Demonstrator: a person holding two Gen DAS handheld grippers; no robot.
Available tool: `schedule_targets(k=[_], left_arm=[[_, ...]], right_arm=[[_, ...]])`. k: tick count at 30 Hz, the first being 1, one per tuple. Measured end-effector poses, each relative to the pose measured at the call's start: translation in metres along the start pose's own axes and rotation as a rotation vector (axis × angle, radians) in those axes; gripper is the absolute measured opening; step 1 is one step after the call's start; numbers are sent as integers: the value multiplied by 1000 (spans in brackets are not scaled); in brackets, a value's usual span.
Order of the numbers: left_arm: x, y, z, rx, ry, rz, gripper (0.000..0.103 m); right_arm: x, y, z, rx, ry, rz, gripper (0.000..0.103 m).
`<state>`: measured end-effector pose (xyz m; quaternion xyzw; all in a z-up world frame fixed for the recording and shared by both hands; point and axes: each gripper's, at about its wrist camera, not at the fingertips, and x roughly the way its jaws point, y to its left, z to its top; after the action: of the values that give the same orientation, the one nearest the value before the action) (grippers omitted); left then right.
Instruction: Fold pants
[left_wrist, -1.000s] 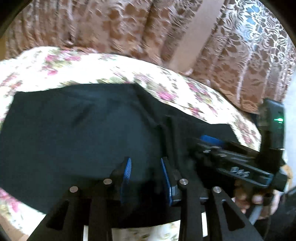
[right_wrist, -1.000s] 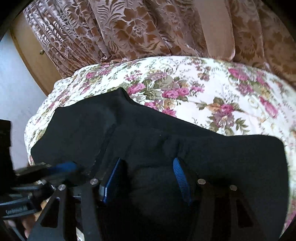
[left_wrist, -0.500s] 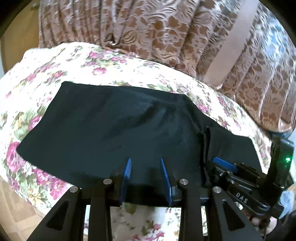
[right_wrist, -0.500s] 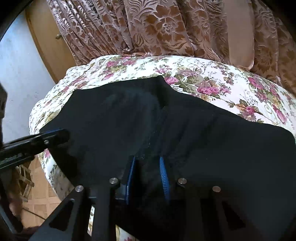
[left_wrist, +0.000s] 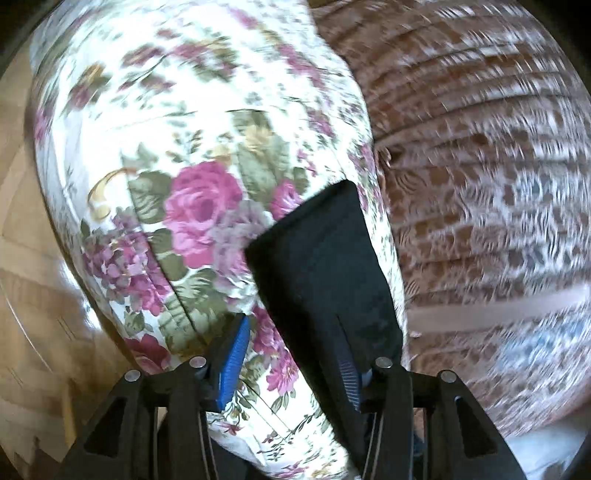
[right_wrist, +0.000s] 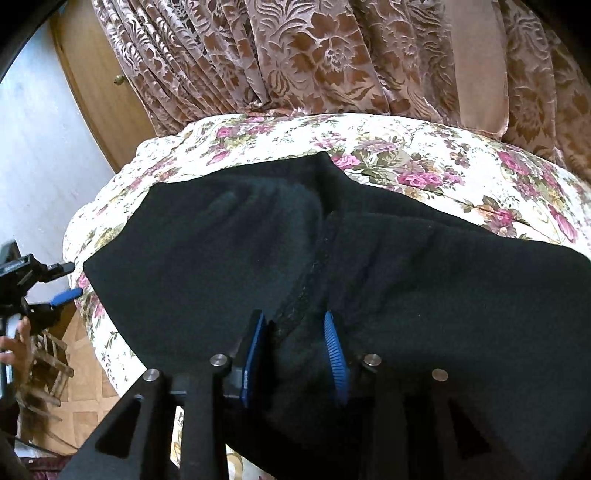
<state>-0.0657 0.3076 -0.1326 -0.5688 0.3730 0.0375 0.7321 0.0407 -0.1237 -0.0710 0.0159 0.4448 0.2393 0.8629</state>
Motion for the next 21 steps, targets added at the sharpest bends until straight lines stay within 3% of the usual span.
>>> schedule_targets(k=[10,14,16,19,21], left_arm=[[42,-12,6,-42,8,3,47],[50,-17,11,-34,-6,9,38],[52,-23,7,8,-19,53,23],[50,-38,1,82,-57,90,17],[43,-56,-4,154,-92,79,17]], right_arm=[[-1,-4,0,13,-4,28,35],[-1,-5,-1,20,-9,40,38],[-2,-5,0,25,-12,57,47],[-1,1,-1,3,-11,82,63],[0,7,-1,-27,-10,69,69]])
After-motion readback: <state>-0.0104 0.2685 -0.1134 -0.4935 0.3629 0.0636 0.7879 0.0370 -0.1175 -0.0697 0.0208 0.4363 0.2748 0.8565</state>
